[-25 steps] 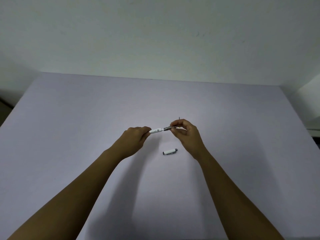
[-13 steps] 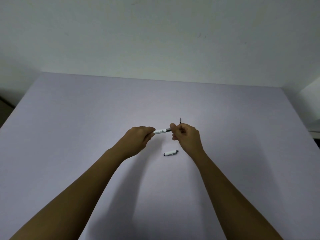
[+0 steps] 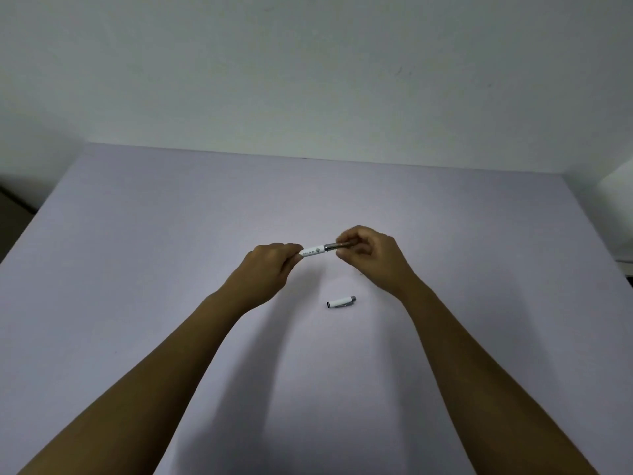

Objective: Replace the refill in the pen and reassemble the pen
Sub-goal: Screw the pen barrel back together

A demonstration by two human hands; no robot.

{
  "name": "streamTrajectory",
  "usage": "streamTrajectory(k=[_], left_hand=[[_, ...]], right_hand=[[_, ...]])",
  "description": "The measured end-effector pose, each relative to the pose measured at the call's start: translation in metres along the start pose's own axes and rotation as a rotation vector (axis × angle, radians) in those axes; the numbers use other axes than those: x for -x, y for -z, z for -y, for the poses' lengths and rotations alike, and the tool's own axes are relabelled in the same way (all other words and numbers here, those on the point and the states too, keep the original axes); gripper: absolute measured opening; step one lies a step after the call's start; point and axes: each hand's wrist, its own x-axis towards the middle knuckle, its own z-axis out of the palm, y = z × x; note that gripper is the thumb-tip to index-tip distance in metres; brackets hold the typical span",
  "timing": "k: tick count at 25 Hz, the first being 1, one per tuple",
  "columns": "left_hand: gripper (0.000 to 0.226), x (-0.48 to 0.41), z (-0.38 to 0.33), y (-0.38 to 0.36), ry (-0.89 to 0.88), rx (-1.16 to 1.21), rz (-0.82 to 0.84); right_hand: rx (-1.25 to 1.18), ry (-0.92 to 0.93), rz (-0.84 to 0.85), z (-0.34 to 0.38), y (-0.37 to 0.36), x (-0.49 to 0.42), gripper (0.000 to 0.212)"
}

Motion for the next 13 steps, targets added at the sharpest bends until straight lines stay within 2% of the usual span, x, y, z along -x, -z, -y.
streamTrajectory(k=[2,4,8,11,13], left_hand=[[0.024,0.0004,-0.0012,0.0016,-0.01,0.007,0.001],[0.025,0.0001,-0.0022,0.0029,-0.008,0.011,-0.005],[0.022,0.0013,-0.0025,0.0039,-0.012,0.013,-0.008],[0.024,0.0032,-0.0049,0.0029,-0.018,0.025,-0.004],[0.025,0.0042,-0.0057,0.003,-0.005,0.035,-0.012]], right_hand=[[0.065,0.022,0.004,0.0017,0.0008,-0.0018,0.005],[0.097,0.027,-0.015,0.0029,0.0003,-0.0029,0.014],[0.108,0.09,0.024,0.0044,0.0005,0.0004,0.009],[0.161,0.095,0.003,0.0053,0.0009,0.0015,0.019],[0.138,0.098,0.018,0.0069,0.0009,0.0025,0.012]])
